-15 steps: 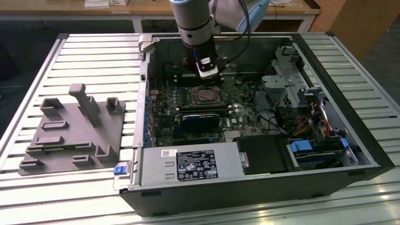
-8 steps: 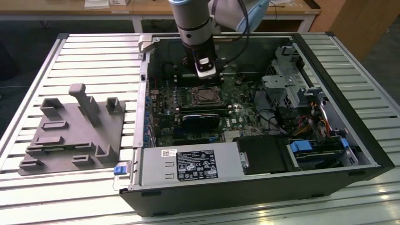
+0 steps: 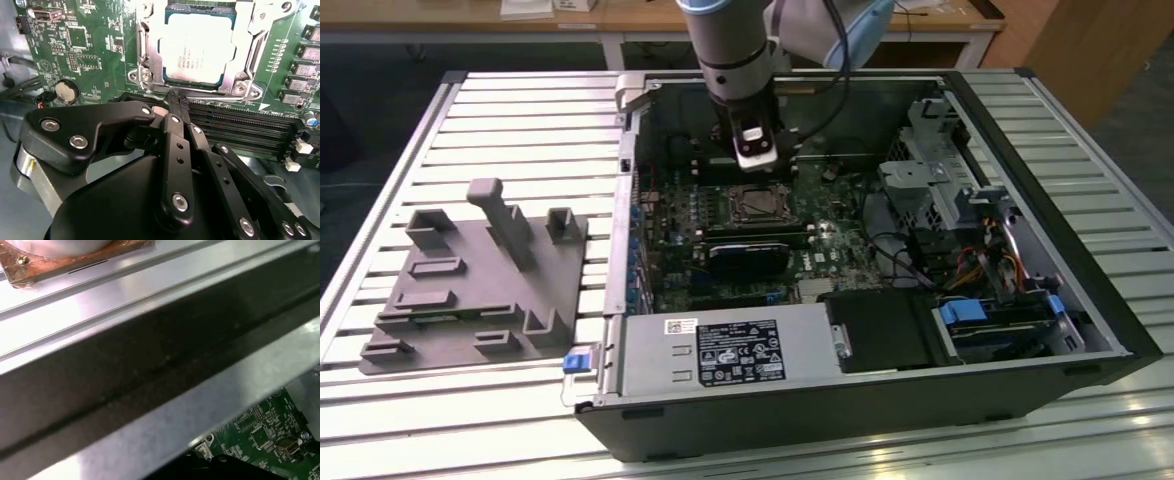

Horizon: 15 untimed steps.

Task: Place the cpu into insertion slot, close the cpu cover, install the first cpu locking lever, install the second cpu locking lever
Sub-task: 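Install the first cpu locking lever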

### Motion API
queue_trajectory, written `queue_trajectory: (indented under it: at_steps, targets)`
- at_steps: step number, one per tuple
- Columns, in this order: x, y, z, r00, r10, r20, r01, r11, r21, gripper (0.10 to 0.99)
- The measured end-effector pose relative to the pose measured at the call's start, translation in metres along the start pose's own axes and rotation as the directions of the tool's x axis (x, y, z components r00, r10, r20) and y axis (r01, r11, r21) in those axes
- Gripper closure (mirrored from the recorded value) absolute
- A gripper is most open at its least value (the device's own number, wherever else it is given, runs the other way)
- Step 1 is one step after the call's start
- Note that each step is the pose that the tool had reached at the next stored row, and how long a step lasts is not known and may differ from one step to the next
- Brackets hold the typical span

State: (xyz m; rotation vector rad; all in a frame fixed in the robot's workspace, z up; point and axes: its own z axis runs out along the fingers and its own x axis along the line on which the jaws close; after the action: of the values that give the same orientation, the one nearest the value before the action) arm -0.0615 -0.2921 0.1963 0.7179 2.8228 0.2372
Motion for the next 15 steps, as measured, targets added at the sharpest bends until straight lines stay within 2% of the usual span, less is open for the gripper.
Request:
queue_trajectory:
  at_steps: [11, 12, 15]
  targets:
    - [0.0006, -0.0009, 0.005, 0.9997, 0.025, 0.0055, -0.025, 0.9997, 0.005, 0.98]
    - [0.0006, -0.0009, 0.0051, 0.9997, 0.025, 0.0052, -0.025, 0.9997, 0.005, 0.98]
    - [0.0006, -0.0009, 0.0053, 0.9997, 0.026, -0.001, -0.026, 0.9996, -0.006, 0.98]
